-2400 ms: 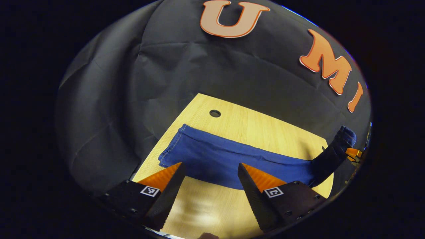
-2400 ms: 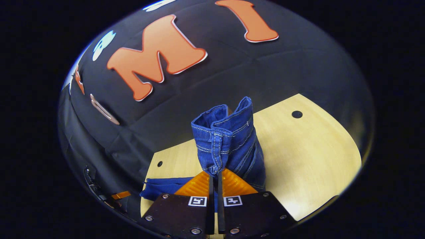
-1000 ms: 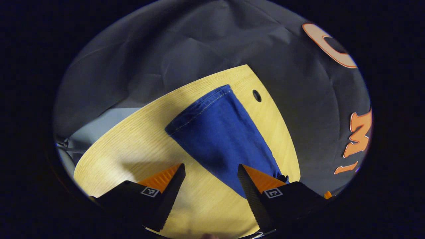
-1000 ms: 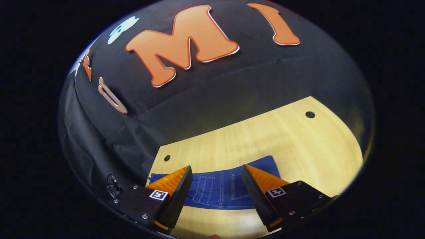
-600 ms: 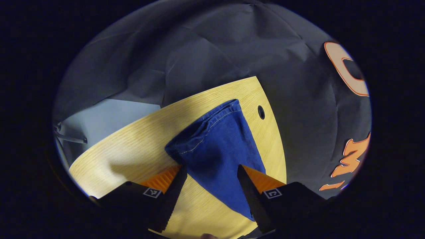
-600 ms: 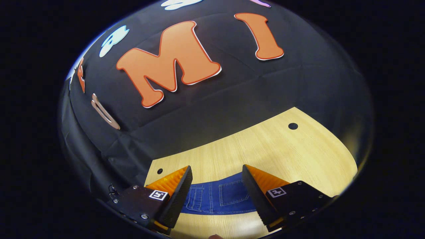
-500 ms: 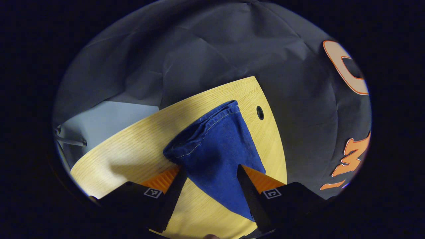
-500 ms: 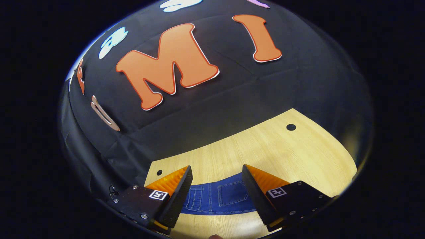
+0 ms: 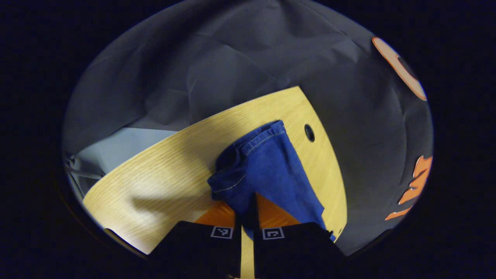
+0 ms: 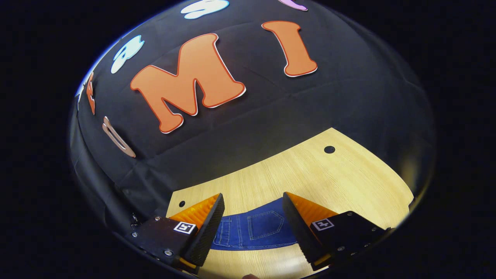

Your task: Grasp the waist and the cuffs of the jeans and fold them to make the two legs overlap; first hold the waist and fold one-third of the jeans toward the cuffs, then hold the cuffs and fold the remaining one-third in the same direction to finish folding.

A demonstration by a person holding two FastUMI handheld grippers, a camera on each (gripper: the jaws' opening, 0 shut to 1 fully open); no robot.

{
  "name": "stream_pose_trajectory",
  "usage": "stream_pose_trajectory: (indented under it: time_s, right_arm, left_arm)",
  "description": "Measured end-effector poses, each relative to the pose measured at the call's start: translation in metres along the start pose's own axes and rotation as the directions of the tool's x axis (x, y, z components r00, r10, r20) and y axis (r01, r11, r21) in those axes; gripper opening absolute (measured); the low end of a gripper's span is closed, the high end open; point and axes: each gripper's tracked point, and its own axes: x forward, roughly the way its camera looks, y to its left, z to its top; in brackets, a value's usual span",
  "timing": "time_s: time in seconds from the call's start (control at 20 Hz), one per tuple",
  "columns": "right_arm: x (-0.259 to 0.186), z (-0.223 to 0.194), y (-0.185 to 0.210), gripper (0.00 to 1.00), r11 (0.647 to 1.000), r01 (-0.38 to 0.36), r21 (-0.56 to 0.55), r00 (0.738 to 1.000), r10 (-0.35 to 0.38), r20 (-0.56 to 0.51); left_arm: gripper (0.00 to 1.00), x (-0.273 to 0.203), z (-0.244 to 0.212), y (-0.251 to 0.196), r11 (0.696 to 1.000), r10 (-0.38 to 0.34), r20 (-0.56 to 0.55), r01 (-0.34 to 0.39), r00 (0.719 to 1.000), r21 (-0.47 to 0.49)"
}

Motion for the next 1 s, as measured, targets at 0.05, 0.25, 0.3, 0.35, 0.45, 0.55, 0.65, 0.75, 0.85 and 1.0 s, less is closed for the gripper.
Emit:
stream_pose_trajectory:
  time_s: [0.05,0.25,0.3,0.35,0.45,0.55,0.65,0.75,0.85,1.0]
  right_arm:
    - [-0.001,0.000,-0.001,0.94,1.000,-0.003,0.007,1.000,0.003,0.002]
    - [-0.005,0.010,-0.008,0.93,1.000,-0.001,-0.012,1.000,0.002,0.028]
    - [-0.005,0.013,-0.008,0.93,1.000,-0.007,-0.015,0.999,0.008,0.034]
    - [-0.006,0.016,-0.010,0.93,1.000,-0.010,-0.017,0.999,0.011,0.040]
    - [-0.007,0.020,-0.012,0.93,0.999,-0.021,-0.031,0.999,0.023,0.046]
    - [-0.007,0.023,-0.013,0.93,0.998,-0.035,-0.049,0.998,0.037,0.047]
    - [-0.007,0.026,-0.014,0.93,0.997,-0.044,-0.063,0.998,0.048,0.051]
    - [-0.008,0.030,-0.015,0.93,0.996,-0.053,-0.078,0.997,0.058,0.058]
    - [-0.007,0.033,-0.016,0.94,0.994,-0.062,-0.089,0.996,0.068,0.065]
    - [-0.006,0.038,-0.016,0.95,0.992,-0.075,-0.100,0.993,0.083,0.080]
  left_arm:
    - [0.13,-0.008,0.001,0.002,0.999,-0.019,0.015,0.019,1.000,-0.033]
    - [0.04,-0.038,0.005,-0.013,0.997,-0.078,0.062,0.076,0.995,0.027]
    - [0.04,-0.046,0.007,-0.018,0.996,-0.081,0.071,0.077,0.994,0.054]
    - [0.04,-0.053,0.009,-0.028,0.994,-0.086,0.086,0.079,0.993,0.080]
    - [0.03,-0.062,0.006,-0.048,0.989,-0.095,0.113,0.080,0.989,0.127]
    - [0.04,-0.079,0.004,-0.063,0.981,-0.107,0.147,0.081,0.983,0.176]
    - [0.03,-0.105,0.002,-0.086,0.971,-0.136,0.177,0.096,0.975,0.218]
    - [0.03,-0.125,-0.004,-0.110,0.952,-0.171,0.191,0.112,0.967,0.286]
    - [0.03,-0.136,-0.014,-0.143,0.928,-0.199,0.200,0.119,0.959,0.352]
    - [0.03,-0.153,-0.029,-0.184,0.894,-0.234,0.214,0.124,0.948,0.430]
